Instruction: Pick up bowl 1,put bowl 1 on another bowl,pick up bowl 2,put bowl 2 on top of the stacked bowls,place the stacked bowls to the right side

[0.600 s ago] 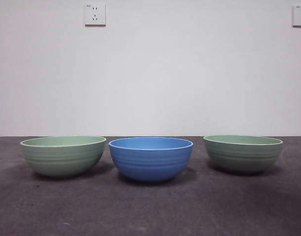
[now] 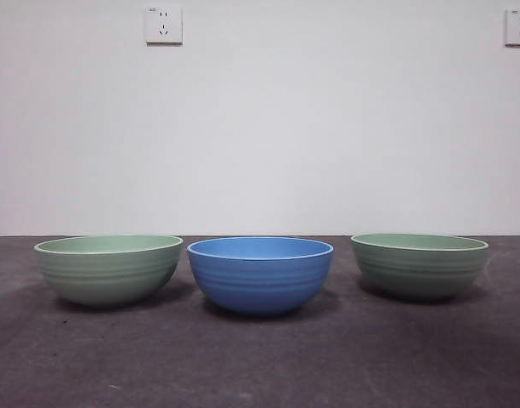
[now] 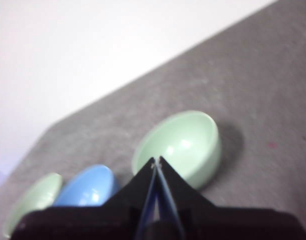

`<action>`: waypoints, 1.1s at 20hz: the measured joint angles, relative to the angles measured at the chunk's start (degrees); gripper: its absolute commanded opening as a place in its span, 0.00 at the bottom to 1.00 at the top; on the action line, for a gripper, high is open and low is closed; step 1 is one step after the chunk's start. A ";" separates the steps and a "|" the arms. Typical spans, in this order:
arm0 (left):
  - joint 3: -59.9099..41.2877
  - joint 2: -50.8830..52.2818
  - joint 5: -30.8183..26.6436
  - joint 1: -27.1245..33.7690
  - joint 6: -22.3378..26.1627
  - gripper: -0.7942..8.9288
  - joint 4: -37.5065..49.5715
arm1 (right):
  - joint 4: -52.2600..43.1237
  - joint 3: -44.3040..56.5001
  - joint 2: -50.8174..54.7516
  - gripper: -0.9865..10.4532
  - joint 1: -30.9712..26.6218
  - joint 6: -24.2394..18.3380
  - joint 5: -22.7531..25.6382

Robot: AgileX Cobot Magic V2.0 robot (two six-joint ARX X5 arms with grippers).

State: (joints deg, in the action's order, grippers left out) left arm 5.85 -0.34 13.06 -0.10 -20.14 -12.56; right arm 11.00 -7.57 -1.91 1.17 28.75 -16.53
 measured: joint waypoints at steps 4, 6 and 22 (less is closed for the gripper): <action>4.55 -1.33 2.99 0.00 -0.50 0.07 -1.79 | -0.04 -4.87 -3.45 0.08 0.00 0.63 -1.01; 6.69 -2.80 4.76 0.00 -0.52 0.07 -3.30 | 0.13 -7.43 -6.14 0.08 0.00 0.61 -3.19; 27.56 -21.90 18.67 0.00 12.85 0.07 -21.62 | 31.41 -35.63 -33.44 0.08 0.74 -21.62 -14.86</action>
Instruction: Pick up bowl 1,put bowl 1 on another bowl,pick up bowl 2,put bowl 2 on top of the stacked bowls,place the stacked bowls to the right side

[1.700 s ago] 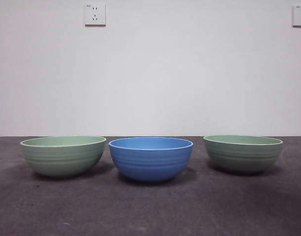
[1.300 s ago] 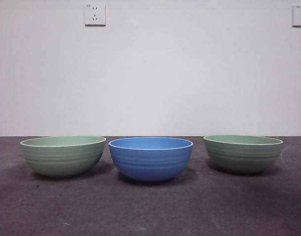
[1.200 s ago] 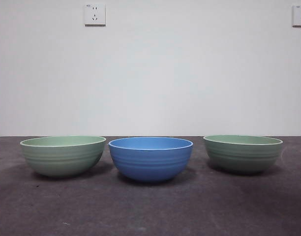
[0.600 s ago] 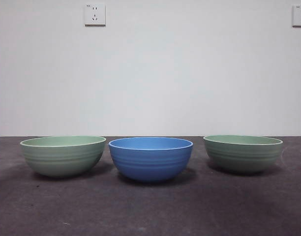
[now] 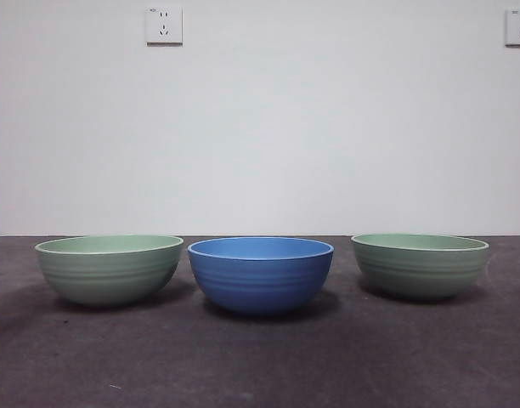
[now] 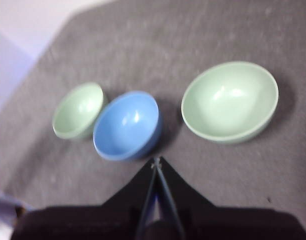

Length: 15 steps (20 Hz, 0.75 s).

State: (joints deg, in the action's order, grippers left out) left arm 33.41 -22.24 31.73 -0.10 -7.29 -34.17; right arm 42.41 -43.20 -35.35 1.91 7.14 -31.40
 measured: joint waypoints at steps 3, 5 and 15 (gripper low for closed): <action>4.59 -3.74 0.02 0.00 4.90 0.07 -6.21 | 7.02 -5.55 -4.35 0.08 0.81 -5.27 0.04; 7.28 -6.14 0.02 0.00 8.04 0.07 -10.27 | 11.50 -8.92 -6.82 0.08 1.27 -8.20 0.07; 11.74 -11.93 0.00 -0.90 15.74 0.08 -21.53 | 21.57 -13.27 -12.70 0.09 2.25 -14.67 0.48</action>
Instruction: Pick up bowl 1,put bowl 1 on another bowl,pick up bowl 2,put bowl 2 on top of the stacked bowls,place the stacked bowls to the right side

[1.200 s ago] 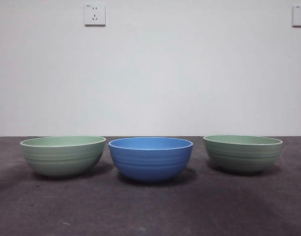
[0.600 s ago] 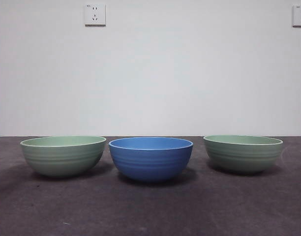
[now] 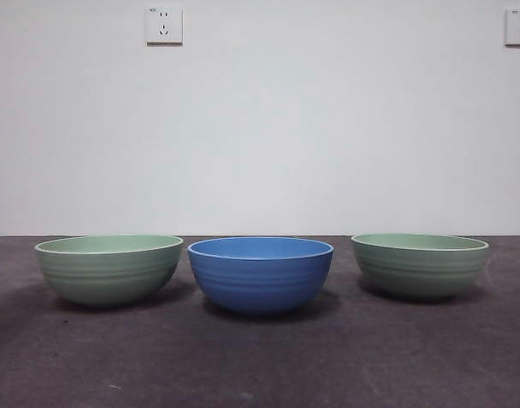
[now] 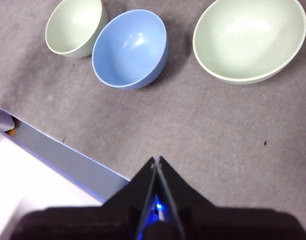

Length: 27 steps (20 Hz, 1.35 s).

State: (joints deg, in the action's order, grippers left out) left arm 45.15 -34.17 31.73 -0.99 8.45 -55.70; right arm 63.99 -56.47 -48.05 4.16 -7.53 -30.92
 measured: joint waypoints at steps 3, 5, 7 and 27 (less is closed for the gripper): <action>0.00 0.02 -0.02 -0.28 0.24 0.11 0.00 | -0.07 0.00 0.02 0.11 0.00 -0.26 0.00; 0.00 0.02 -0.02 -0.31 0.31 0.32 0.00 | -0.15 0.00 0.02 0.26 0.00 -0.39 0.00; 0.00 0.02 -0.04 -0.31 0.28 0.57 0.00 | -0.15 0.00 0.00 0.43 0.00 -0.15 0.00; 0.00 0.02 -0.24 -0.31 -1.20 0.68 0.46 | -7.06 0.00 -4.94 0.60 0.00 7.08 7.43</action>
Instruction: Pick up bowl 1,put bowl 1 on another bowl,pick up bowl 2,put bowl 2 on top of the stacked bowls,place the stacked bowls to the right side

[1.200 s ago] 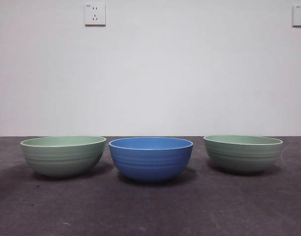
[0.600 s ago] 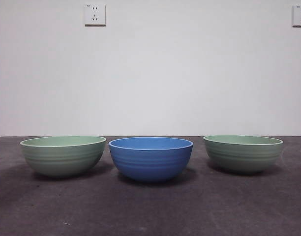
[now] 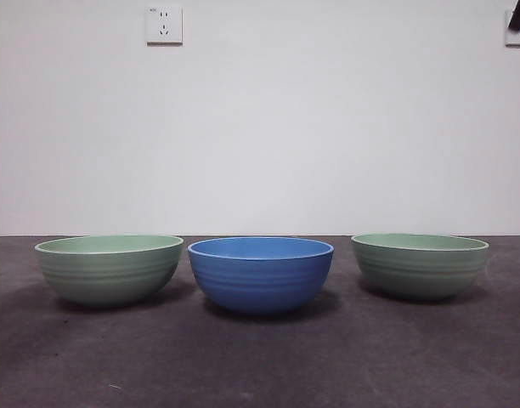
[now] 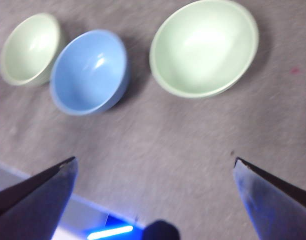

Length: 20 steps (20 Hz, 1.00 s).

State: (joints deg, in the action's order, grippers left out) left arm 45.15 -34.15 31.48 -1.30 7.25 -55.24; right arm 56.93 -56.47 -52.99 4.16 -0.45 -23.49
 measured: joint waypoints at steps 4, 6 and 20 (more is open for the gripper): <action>0.00 0.00 0.00 0.00 0.00 0.68 0.00 | -4.61 0.00 -4.85 0.60 0.00 2.12 1.73; 0.00 0.00 0.00 0.00 0.00 0.68 0.00 | -7.02 0.00 -8.00 0.60 0.00 3.06 2.75; 0.00 0.00 -0.02 0.00 0.00 0.68 0.00 | -22.91 0.00 -28.87 0.60 0.00 6.54 7.04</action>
State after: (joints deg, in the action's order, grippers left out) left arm 45.15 -34.15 31.46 -1.30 7.25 -55.24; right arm 34.02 -56.47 -81.87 4.16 6.09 -16.45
